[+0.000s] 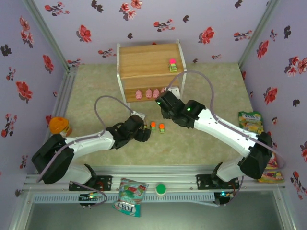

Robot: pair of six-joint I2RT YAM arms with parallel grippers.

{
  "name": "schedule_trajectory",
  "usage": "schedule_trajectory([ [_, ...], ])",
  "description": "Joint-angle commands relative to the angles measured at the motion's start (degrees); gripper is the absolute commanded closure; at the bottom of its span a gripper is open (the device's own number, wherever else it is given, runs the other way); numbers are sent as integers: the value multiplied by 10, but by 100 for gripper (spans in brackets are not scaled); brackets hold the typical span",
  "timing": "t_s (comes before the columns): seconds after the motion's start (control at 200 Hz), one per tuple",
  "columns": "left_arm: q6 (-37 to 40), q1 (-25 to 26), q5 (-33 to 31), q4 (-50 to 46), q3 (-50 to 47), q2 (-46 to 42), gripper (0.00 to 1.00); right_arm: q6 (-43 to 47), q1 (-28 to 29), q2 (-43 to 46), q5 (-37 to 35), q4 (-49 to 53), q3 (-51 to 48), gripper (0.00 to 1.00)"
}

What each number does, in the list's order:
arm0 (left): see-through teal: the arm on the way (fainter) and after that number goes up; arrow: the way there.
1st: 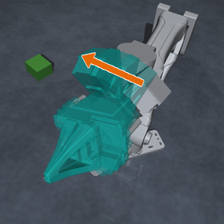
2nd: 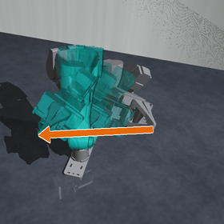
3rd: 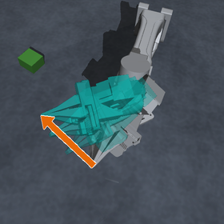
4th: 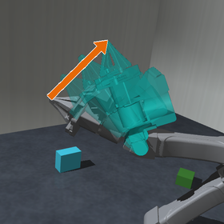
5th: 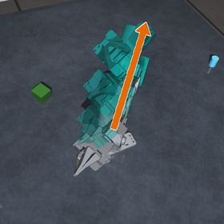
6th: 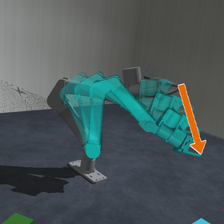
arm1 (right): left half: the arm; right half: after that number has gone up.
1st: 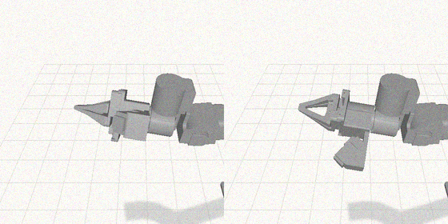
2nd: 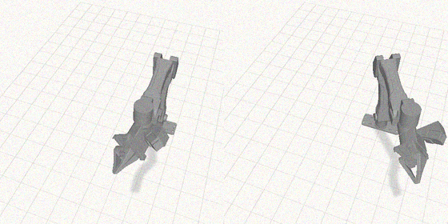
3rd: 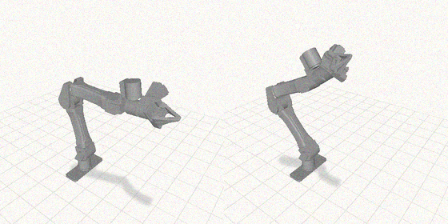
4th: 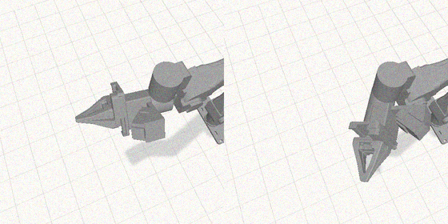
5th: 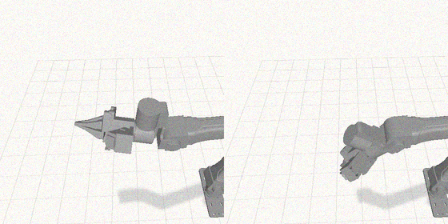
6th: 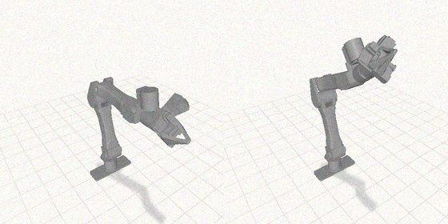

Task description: Place and organize the plastic toys onto the shelf

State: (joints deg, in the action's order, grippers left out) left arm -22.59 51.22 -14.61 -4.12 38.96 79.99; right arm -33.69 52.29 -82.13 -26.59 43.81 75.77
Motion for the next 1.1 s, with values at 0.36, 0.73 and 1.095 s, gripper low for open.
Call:
schedule_trajectory([
  [0.36, -28, -29, 4, -19, 13, 13, 13, -66, 5, -39, 41, -97, -83, 54],
  [0.73, -37, -46, 28, -14, 8, 12, 13, -89, 5, -84, 70, -136, -116, 54],
  [1.095, -51, -69, 61, -4, -3, 10, 14, -101, 5, -120, 97, -170, -140, 55],
])
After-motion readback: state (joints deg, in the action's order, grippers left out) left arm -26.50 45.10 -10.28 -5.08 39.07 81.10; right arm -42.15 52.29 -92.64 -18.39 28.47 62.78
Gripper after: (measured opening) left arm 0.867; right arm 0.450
